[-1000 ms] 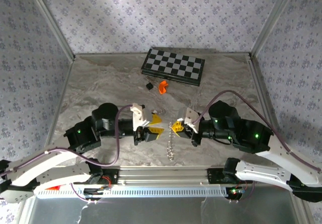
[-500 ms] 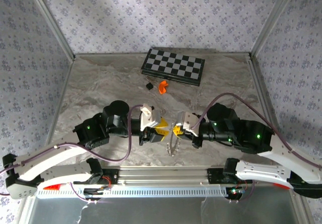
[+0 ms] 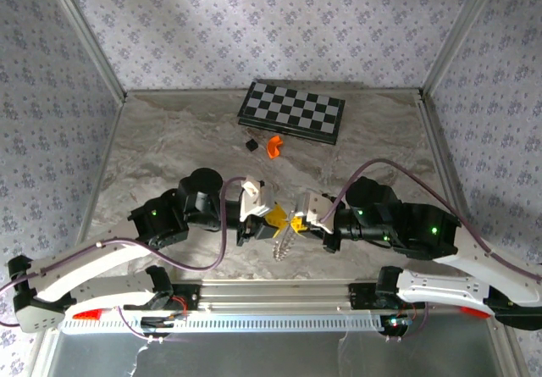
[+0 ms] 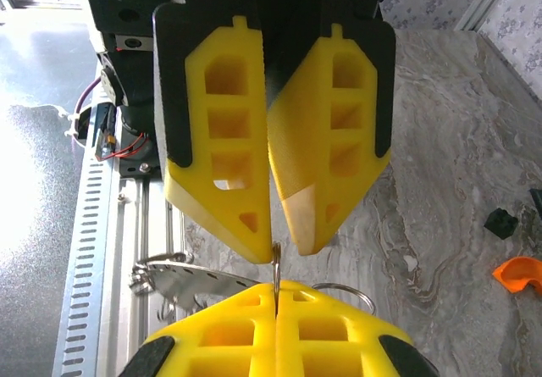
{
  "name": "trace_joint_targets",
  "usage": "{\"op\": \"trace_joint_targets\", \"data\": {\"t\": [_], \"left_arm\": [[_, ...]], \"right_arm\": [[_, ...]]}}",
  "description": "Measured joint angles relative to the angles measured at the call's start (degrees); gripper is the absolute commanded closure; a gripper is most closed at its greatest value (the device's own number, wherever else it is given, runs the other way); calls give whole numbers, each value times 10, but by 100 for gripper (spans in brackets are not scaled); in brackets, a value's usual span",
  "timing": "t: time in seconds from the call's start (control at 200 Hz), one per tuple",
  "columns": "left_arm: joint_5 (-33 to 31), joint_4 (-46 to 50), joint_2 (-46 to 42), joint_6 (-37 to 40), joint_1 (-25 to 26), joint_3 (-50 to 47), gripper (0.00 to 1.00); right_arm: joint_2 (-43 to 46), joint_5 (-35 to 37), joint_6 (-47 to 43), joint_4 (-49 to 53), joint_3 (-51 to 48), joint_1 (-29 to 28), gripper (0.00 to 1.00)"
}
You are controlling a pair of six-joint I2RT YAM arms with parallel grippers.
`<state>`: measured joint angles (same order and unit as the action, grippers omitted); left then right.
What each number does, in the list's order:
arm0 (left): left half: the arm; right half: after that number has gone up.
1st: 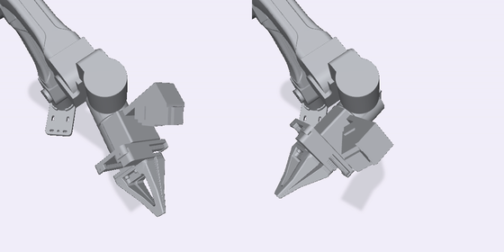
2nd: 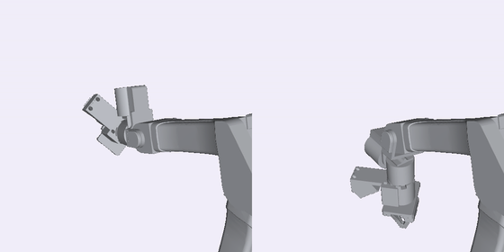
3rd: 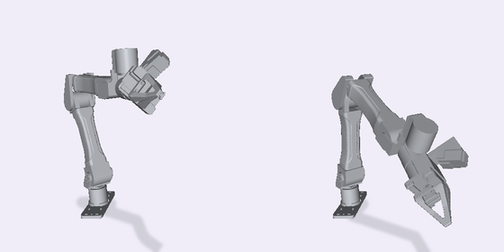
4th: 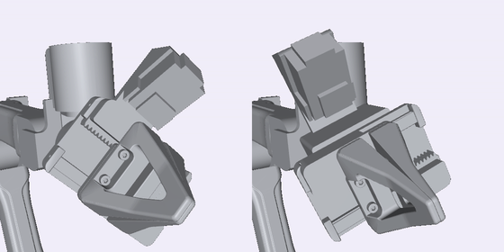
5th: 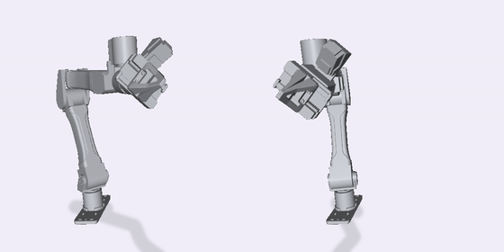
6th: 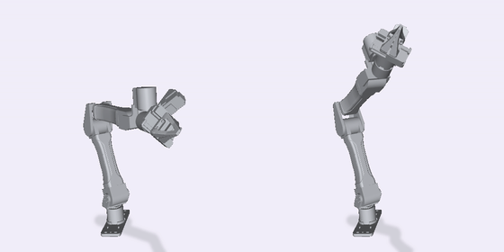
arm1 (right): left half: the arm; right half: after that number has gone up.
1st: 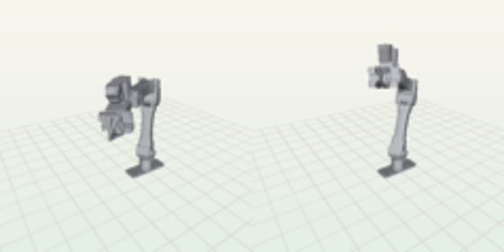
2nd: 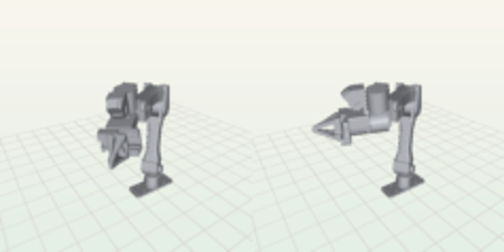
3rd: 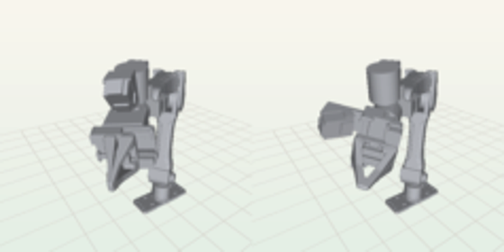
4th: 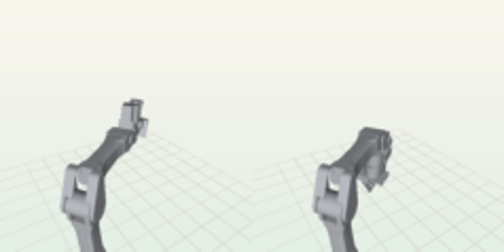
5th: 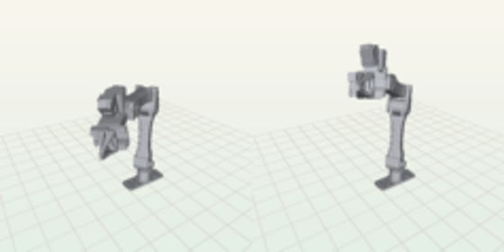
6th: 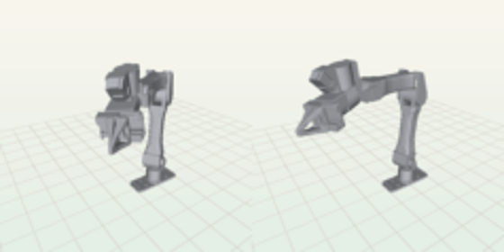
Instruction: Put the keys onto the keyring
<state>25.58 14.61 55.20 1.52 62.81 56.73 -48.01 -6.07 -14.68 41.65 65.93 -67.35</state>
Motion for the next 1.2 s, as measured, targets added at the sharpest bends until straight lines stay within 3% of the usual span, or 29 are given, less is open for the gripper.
{"op": "trace_joint_targets", "data": {"t": [0.405, 0.76, 0.975, 1.034, 1.204], "left_arm": [[14, -9, 5, 0, 3, 0, 93], [17, -17, 9, -1, 3, 0, 86], [19, -19, 9, 0, 3, 0, 93], [19, -19, 9, 1, 3, 0, 100], [19, -17, 9, 6, 4, 0, 100]], "right_arm": [[0, 12, 0, 2, 0, -1, 100], [0, 12, 0, 2, 0, -5, 100], [0, 12, 0, 2, 0, -5, 100], [0, 12, 0, 2, 0, -5, 100], [0, 12, 1, 2, 0, -5, 100]]}}
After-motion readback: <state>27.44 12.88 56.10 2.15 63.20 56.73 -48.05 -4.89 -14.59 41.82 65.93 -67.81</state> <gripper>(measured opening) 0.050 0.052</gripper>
